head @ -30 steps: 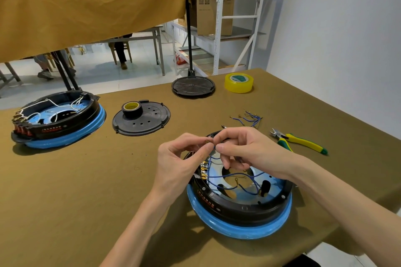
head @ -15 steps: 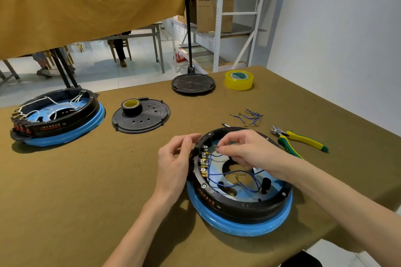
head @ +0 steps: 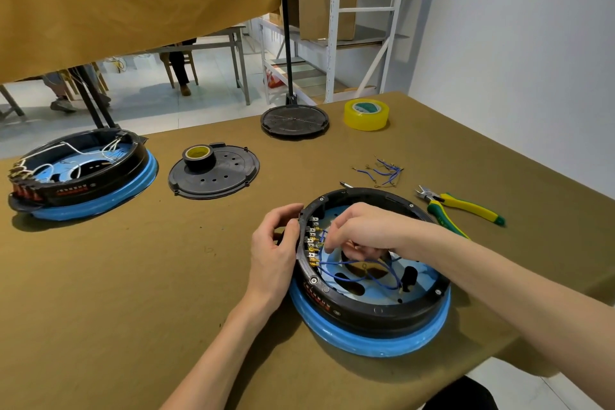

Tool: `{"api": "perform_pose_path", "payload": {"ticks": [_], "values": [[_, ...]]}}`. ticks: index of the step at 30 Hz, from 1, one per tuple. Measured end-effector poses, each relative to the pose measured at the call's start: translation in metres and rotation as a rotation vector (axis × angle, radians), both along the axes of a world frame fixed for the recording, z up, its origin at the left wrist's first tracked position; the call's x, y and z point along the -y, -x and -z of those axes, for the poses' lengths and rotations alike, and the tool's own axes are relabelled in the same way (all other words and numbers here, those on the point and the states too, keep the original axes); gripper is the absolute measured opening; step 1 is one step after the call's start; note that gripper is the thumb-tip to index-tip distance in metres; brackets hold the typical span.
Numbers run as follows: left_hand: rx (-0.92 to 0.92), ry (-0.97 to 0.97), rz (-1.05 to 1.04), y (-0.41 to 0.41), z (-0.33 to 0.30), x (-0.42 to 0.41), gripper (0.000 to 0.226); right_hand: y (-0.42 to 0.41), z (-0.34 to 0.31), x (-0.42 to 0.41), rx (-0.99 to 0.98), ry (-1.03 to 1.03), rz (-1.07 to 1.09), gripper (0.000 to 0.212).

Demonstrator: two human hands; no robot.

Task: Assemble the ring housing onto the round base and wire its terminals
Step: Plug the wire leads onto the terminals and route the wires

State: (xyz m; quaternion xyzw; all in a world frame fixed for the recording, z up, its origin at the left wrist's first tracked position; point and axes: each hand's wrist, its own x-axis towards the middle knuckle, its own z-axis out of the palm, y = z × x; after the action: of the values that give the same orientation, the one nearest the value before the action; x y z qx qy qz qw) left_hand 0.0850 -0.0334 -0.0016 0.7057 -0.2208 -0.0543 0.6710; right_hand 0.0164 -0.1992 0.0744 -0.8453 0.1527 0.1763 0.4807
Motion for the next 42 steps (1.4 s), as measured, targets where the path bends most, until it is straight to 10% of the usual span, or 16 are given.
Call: {"api": "perform_pose_path", "payload": {"ticks": [35, 42], "values": [[0.018, -0.025, 0.031, 0.0, 0.001, 0.0, 0.022, -0.012, 0.021, 0.001, -0.009, -0.055, -0.03, 0.019], [-0.039, -0.132, 0.174, -0.003, 0.002, -0.001, 0.052, -0.01, 0.013, -0.004, 0.004, -0.058, -0.042, 0.018]]}}
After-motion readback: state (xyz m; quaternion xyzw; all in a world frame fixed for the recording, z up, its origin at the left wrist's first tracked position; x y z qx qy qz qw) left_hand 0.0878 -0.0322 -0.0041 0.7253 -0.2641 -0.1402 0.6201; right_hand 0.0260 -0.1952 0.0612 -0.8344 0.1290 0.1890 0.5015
